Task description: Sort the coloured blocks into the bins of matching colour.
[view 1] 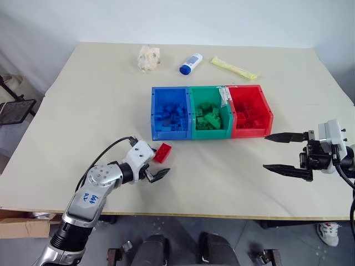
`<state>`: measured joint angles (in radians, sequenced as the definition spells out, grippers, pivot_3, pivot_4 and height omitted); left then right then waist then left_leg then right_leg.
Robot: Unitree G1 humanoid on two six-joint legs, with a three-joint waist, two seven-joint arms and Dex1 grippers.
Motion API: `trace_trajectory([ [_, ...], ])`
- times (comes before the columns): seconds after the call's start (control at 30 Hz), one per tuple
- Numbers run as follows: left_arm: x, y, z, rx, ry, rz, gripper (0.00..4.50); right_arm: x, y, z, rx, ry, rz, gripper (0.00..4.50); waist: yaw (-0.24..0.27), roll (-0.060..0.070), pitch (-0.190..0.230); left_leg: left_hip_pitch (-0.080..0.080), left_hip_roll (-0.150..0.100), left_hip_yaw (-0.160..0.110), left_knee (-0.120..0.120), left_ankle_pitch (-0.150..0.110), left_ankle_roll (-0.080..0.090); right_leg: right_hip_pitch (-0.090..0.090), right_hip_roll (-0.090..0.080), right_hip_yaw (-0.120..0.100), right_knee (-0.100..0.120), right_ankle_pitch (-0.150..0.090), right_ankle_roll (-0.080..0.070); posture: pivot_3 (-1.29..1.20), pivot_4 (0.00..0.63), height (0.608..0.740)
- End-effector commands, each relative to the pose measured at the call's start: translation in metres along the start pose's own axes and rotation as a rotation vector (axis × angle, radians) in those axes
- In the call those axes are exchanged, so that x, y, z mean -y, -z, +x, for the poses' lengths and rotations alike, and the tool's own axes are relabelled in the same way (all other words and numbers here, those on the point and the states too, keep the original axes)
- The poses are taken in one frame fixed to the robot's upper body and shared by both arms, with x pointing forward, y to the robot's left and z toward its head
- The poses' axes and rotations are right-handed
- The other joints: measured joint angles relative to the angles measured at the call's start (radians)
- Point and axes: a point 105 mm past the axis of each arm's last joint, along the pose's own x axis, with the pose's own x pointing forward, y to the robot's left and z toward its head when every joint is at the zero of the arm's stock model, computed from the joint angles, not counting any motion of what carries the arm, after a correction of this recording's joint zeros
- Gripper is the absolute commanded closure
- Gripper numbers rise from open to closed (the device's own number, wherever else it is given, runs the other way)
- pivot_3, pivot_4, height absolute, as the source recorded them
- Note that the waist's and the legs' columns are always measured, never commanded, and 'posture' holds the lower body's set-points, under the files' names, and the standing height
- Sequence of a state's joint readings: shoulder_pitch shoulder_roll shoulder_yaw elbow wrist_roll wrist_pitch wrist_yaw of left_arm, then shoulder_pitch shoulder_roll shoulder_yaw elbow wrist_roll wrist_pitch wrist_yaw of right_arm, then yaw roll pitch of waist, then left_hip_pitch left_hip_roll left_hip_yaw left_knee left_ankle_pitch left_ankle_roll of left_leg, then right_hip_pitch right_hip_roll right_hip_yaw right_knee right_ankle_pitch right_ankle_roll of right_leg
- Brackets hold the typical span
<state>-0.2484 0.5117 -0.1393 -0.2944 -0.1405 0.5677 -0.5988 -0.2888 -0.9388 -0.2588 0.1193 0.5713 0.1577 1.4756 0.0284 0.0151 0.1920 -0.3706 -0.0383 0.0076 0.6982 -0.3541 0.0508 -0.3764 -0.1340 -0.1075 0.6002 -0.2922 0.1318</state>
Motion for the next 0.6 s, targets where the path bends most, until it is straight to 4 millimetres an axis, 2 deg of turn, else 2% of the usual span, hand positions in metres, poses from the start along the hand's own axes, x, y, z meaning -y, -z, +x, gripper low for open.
trace_trajectory([
  [0.03,-0.001,-0.006,0.004,0.011,0.004,0.013,0.63,0.0,-0.008,-0.002,0.017,0.008,-0.031,0.0,0.0,0.0,0.0,0.0,0.0,0.0,0.0,0.0,0.0,0.0,0.0,0.0,0.0,0.0,0.0,0.0,0.15,0.74],
  [0.27,-0.003,-0.008,0.006,0.021,0.005,0.012,2.83,-0.002,-0.008,-0.005,0.018,0.014,-0.029,0.0,-0.001,0.0,0.0,0.0,0.0,0.0,0.0,0.0,0.0,0.0,0.0,0.0,0.0,0.0,0.0,0.0,0.15,0.74],
  [0.3,-0.003,-0.008,0.006,0.022,0.006,0.012,3.03,-0.002,-0.008,-0.005,0.02,0.014,-0.029,0.0,-0.001,0.0,0.0,0.0,0.0,0.0,0.0,0.0,0.0,0.0,0.0,0.0,0.0,0.0,0.0,0.0,0.15,0.74],
  [0.43,0.007,-0.023,0.009,0.099,0.055,0.02,3.01,-0.004,-0.007,-0.008,0.041,0.039,-0.024,0.0,0.001,0.0,0.0,0.0,0.0,0.0,0.0,0.0,0.0,0.0,0.0,0.0,0.0,0.0,0.0,0.0,0.15,0.74],
  [0.6,0.029,-0.06,0.024,0.271,0.117,0.022,3.01,-0.005,-0.005,-0.014,0.08,0.159,-0.003,0.0,0.01,0.0,0.0,0.0,0.0,0.0,0.0,0.0,0.0,0.001,0.0,0.0,0.0,0.0,0.0,0.0,0.15,0.74],
])
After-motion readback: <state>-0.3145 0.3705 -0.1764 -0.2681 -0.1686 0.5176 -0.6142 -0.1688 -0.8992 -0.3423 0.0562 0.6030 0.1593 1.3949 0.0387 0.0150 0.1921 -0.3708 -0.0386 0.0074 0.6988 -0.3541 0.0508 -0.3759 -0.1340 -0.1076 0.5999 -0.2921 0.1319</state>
